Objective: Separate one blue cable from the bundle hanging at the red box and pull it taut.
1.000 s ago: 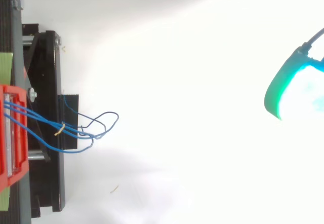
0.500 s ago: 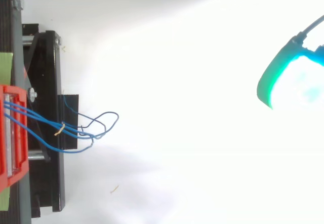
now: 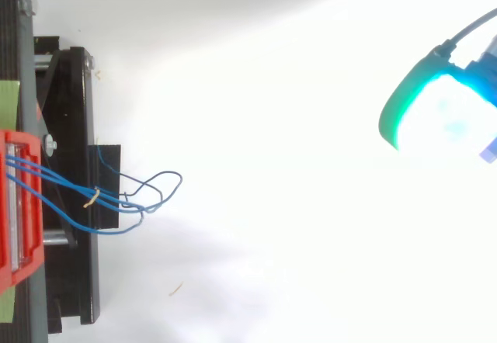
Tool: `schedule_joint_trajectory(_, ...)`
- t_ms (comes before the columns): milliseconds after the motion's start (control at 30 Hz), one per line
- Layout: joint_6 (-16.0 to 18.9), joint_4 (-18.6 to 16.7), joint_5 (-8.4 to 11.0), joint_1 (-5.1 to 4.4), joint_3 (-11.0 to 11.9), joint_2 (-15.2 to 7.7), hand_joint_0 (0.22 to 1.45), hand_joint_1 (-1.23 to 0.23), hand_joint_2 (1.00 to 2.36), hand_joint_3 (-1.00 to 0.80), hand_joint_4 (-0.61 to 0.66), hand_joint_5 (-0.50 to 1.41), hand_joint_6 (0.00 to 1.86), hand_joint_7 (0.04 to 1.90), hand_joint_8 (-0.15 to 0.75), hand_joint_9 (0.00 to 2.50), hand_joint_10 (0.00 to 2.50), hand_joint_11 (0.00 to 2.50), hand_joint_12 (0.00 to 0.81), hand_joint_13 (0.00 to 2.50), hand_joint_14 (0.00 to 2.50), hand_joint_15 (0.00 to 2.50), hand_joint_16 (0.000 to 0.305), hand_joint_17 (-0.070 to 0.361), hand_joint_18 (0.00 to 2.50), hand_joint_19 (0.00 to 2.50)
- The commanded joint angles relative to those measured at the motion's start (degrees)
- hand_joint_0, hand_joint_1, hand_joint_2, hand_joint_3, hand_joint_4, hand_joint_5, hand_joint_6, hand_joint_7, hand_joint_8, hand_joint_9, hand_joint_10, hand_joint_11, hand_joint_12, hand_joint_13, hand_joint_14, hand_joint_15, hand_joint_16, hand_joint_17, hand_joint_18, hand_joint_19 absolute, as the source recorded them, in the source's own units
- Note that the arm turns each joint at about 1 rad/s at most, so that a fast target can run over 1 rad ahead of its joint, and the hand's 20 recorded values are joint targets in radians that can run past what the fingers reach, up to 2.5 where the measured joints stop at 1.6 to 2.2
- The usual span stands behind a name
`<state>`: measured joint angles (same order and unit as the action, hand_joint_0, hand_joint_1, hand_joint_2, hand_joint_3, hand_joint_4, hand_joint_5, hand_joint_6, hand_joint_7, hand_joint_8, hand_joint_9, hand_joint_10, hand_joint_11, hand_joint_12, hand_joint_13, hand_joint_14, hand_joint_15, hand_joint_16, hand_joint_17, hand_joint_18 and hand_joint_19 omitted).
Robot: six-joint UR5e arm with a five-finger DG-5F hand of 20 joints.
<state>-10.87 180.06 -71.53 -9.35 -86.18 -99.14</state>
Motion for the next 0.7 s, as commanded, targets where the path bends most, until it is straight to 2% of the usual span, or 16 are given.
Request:
schedule_joint_trajectory(0, -0.2, -3.2, 1.66, -0.40, -0.8, 0.0, 0.56, -0.65, 1.00, -0.50, 0.22, -0.18, 0.50, 0.76, 0.317, 0.84, 0.01, 0.34, 0.318, 0.77, 0.01, 0.25, 0.031, 0.069, 0.64, 0.28)
schedule_joint_trajectory(167, -0.8, -3.1, 2.80, -0.75, -0.8, -0.2, 0.56, -0.65, 1.00, -0.50, 0.22, -0.18, 0.50, 0.77, 0.319, 0.84, 0.01, 0.35, 0.318, 0.78, 0.01, 0.26, 0.031, 0.069, 0.64, 0.29)
schedule_joint_trajectory(333, -0.4, -2.7, 2.71, -0.84, -0.8, -2.4, 0.56, -0.65, 1.00, -0.50, 0.22, -0.18, 0.50, 0.77, 0.315, 0.84, 0.01, 0.35, 0.320, 0.78, 0.01, 0.26, 0.031, 0.070, 0.64, 0.30)
schedule_joint_trajectory(400, 0.1, -2.8, 2.71, -0.84, -0.8, -2.5, 0.56, -0.65, 1.00, -0.50, 0.22, -0.18, 0.50, 0.77, 0.318, 0.84, 0.01, 0.34, 0.319, 0.79, 0.01, 0.27, 0.031, 0.070, 0.64, 0.30)
schedule_joint_trajectory(667, 0.9, -6.3, 2.71, -0.84, -0.8, -5.7, 0.57, -0.65, 1.00, -0.50, 0.22, -0.18, 0.50, 0.76, 0.317, 0.85, 0.01, 0.35, 0.326, 0.79, 0.01, 0.28, 0.031, 0.071, 0.65, 0.31)
